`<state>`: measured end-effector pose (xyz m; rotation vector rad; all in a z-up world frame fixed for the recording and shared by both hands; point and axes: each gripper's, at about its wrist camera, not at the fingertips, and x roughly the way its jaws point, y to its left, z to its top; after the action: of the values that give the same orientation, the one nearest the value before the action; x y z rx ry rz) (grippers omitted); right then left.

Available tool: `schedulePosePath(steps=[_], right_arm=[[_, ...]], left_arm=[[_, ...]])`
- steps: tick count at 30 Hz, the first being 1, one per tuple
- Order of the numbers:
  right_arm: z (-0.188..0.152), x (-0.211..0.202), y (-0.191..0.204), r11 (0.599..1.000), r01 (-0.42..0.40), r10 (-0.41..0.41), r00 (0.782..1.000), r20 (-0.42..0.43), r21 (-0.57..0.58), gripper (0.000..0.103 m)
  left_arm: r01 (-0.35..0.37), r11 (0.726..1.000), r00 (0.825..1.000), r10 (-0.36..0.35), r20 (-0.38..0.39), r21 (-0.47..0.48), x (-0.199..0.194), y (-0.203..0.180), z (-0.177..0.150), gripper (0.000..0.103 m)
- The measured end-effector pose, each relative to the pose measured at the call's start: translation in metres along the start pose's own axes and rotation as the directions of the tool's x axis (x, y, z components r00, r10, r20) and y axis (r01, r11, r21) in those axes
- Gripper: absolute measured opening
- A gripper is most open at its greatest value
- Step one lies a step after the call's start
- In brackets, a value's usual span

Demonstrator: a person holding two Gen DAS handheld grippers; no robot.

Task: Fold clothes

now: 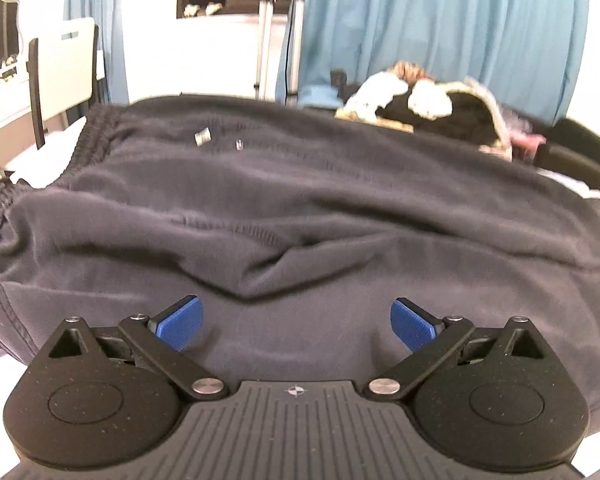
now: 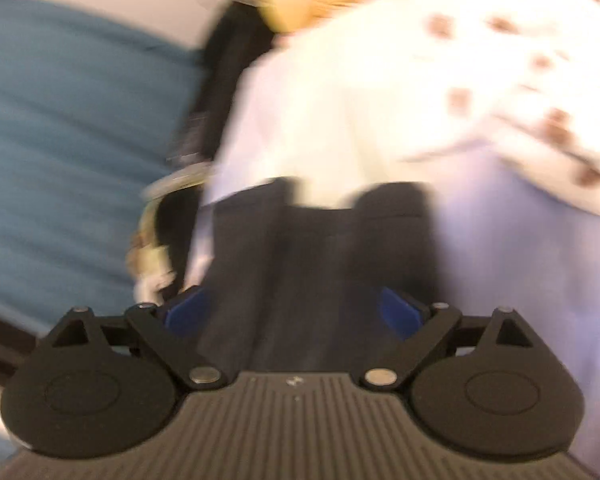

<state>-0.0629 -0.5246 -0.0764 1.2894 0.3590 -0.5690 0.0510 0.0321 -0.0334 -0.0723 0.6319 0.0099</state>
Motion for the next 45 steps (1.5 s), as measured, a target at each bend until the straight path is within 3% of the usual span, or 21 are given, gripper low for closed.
schedulePosePath(steps=[4,6,8,10,12,14,19,26,29,31,35,38,41,42,45], right_arm=[[0.01,0.017,-0.018,0.991,0.131,-0.131,0.991,-0.005,0.035,0.095],[0.01,0.023,-0.019,0.986,0.162,-0.162,0.987,-0.007,0.024,0.094],[0.01,0.033,-0.02,0.991,0.135,-0.135,0.99,-0.04,0.008,0.093],[0.007,0.041,-0.016,0.995,0.097,-0.099,0.992,-0.084,-0.022,0.072],[0.006,0.04,-0.011,0.999,0.04,-0.041,0.995,-0.089,-0.022,0.062],[0.007,0.04,-0.006,0.998,-0.004,-0.001,0.996,-0.088,-0.061,0.058],[0.008,0.037,0.005,0.987,0.053,-0.062,0.996,-0.057,-0.149,0.034],[0.01,0.02,0.009,0.983,0.008,-0.011,1.0,-0.013,-0.182,0.038],[0.008,0.018,0.014,0.977,-0.049,0.043,0.999,-0.034,-0.206,0.045],[0.007,0.026,0.016,0.977,-0.049,0.037,0.998,-0.058,-0.209,0.053],[0.007,0.044,0.011,0.982,0.023,-0.045,0.993,-0.111,-0.19,0.058],[0.005,0.058,0.011,0.96,0.115,-0.151,0.98,-0.126,-0.255,0.057],[0.004,0.06,0.016,0.959,0.099,-0.134,0.984,-0.114,-0.267,0.033],[0.003,0.057,0.021,0.957,0.072,-0.105,0.989,-0.104,-0.281,0.016],[-0.001,0.048,0.037,0.933,0.012,-0.038,0.997,-0.065,-0.36,0.01]], left_arm=[[0.003,1.0,1.0,-0.003,0.008,-0.016,-0.004,0.003,0.002,0.101],[0.007,1.0,1.0,-0.007,0.002,-0.03,-0.002,0.005,0.002,0.101],[0.011,0.999,1.0,-0.011,-0.002,-0.036,0.0,0.006,0.003,0.101],[0.007,0.999,1.0,-0.007,-0.007,-0.04,0.002,0.007,0.003,0.101],[0.004,0.999,1.0,-0.004,-0.01,-0.043,0.002,0.007,0.003,0.101],[0.002,0.999,1.0,-0.002,-0.009,-0.046,0.002,0.007,0.003,0.101],[-0.005,0.999,1.0,0.005,-0.007,-0.05,0.001,0.008,0.003,0.101],[-0.016,0.998,1.0,0.015,-0.011,-0.064,0.0,0.011,0.002,0.101],[-0.015,0.998,1.0,0.014,-0.013,-0.058,0.001,0.011,0.002,0.101],[-0.015,0.998,1.0,0.014,-0.015,-0.054,0.002,0.011,0.001,0.101],[-0.014,0.998,1.0,0.012,-0.023,-0.059,0.005,0.011,0.001,0.101],[-0.009,0.997,1.0,0.007,-0.027,-0.074,0.007,0.014,0.002,0.101],[0.002,0.994,1.0,-0.005,-0.022,-0.109,0.007,0.019,0.003,0.101],[0.009,0.991,1.0,-0.011,-0.015,-0.13,0.005,0.022,0.003,0.101],[0.029,0.98,1.0,-0.027,0.011,-0.195,-0.001,0.034,0.005,0.101]])
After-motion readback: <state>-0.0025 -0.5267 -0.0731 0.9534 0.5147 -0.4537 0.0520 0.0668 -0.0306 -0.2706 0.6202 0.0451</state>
